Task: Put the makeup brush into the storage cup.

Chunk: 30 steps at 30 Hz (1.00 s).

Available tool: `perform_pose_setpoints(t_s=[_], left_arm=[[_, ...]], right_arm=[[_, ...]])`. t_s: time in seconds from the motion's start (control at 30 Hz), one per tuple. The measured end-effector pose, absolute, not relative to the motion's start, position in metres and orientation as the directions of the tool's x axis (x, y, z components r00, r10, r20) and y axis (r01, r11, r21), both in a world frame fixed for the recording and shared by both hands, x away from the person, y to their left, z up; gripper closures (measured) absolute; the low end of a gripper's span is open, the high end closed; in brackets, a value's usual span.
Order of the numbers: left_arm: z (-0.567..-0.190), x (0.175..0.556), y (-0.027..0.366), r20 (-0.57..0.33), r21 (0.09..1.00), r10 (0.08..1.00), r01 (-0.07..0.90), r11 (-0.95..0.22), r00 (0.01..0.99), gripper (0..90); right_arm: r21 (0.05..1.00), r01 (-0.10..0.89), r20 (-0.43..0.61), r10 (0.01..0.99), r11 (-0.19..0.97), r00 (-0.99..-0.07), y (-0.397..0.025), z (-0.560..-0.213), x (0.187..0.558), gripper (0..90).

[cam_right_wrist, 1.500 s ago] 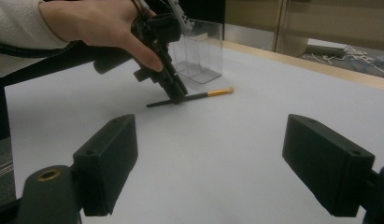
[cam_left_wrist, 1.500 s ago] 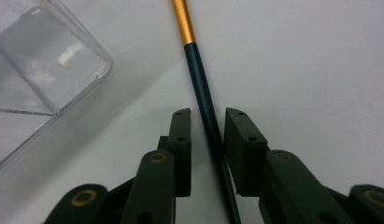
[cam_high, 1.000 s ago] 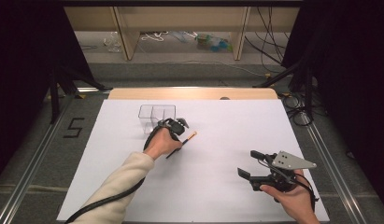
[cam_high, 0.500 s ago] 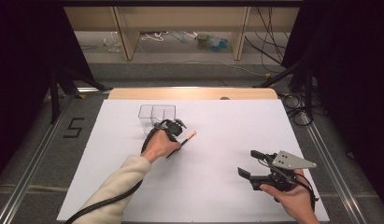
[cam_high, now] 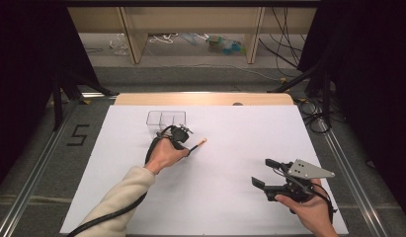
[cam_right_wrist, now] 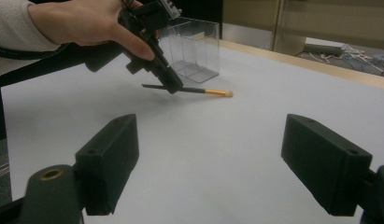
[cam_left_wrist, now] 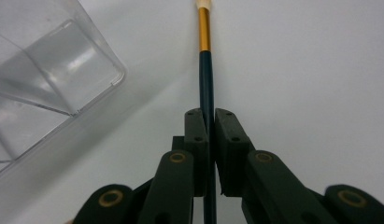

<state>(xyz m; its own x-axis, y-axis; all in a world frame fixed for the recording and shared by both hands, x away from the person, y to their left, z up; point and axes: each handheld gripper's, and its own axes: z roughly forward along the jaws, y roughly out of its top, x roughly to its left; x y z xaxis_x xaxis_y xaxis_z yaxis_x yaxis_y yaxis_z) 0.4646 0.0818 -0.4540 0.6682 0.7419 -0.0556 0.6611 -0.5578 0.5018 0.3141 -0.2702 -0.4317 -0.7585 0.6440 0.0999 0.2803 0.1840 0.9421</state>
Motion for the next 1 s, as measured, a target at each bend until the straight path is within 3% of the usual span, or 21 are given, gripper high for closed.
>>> perform_pose_setpoints(t_s=[1.0], left_arm=[[-0.450, 0.456, 0.093, -0.057, 0.579, 0.721, 0.611, -0.539, 0.690, 84.4]], right_arm=[[0.948, 0.254, 0.074, 0.644, 0.192, -0.762, -0.270, -0.432, 0.316, 20.1]])
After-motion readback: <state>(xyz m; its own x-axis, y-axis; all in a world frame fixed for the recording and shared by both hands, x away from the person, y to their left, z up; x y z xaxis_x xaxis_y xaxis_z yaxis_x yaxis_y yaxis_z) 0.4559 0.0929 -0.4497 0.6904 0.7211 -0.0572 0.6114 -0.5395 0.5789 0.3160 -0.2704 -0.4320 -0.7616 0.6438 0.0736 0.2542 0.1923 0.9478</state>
